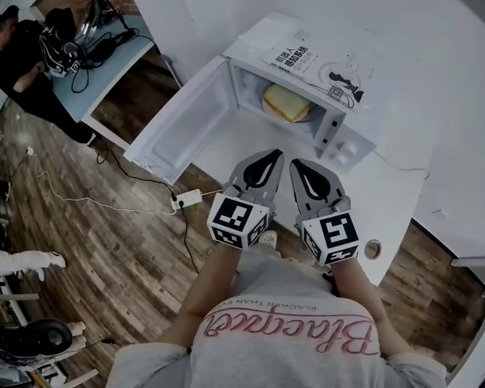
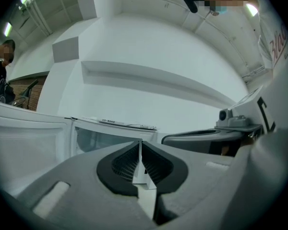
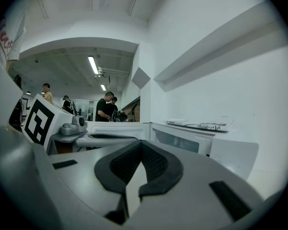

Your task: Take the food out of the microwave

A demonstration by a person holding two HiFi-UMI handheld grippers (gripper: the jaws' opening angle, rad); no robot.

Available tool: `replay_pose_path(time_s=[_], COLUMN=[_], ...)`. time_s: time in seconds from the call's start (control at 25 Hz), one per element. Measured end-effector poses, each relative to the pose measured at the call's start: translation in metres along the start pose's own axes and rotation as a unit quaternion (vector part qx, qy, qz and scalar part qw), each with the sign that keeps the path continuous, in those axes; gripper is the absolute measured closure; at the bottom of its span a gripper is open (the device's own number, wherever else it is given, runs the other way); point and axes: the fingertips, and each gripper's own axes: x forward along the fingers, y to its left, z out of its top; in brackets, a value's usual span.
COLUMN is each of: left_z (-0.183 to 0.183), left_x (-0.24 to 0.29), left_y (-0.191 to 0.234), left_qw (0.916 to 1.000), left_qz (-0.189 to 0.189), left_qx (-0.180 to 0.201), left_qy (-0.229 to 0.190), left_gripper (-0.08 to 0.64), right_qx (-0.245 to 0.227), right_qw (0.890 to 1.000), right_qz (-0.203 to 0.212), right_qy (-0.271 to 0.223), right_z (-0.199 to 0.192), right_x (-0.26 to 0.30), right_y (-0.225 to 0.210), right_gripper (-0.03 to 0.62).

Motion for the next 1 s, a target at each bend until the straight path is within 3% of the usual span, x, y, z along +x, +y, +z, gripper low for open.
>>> replay_pose_path(time_s=[0.16, 0.28, 0.36, 0.52, 0.68, 1.0], left_z=[-0.007, -0.017, -0.026, -0.047, -0.078, -0.130], left_x=[0.018, 0.030, 0.037, 0.054, 0.069, 0.104], left_y=[0.019, 0.035, 0.046, 0.070, 0.099, 0.143], left_qw=[0.9999, 0.9996, 0.9992, 0.9939, 0.9759, 0.9244], left_qz=[-0.003, 0.000, 0.002, 0.006, 0.030, 0.068], left_qx=[0.000, -0.012, -0.025, -0.104, -0.209, -0.366], left_qy=[0.012, 0.025, 0.032, 0.037, 0.056, 0.084], left_gripper=[0.543, 0.416, 0.388, 0.388, 0.388, 0.388], right_qx=[-0.002, -0.002, 0.000, 0.007, 0.016, 0.025], right_qw=[1.000, 1.000, 1.000, 0.999, 0.999, 0.998], right_qz=[-0.008, -0.016, -0.020, -0.029, -0.031, -0.018], right_qy=[0.005, 0.008, 0.011, 0.021, 0.034, 0.050], right_z=[-0.002, -0.005, -0.007, -0.017, -0.030, -0.049], right_x=[0.020, 0.032, 0.038, 0.049, 0.058, 0.086], right_y=[-0.011, -0.019, -0.023, -0.032, -0.038, -0.049], right_gripper=[0.583, 0.583, 0.583, 0.583, 0.583, 0.583])
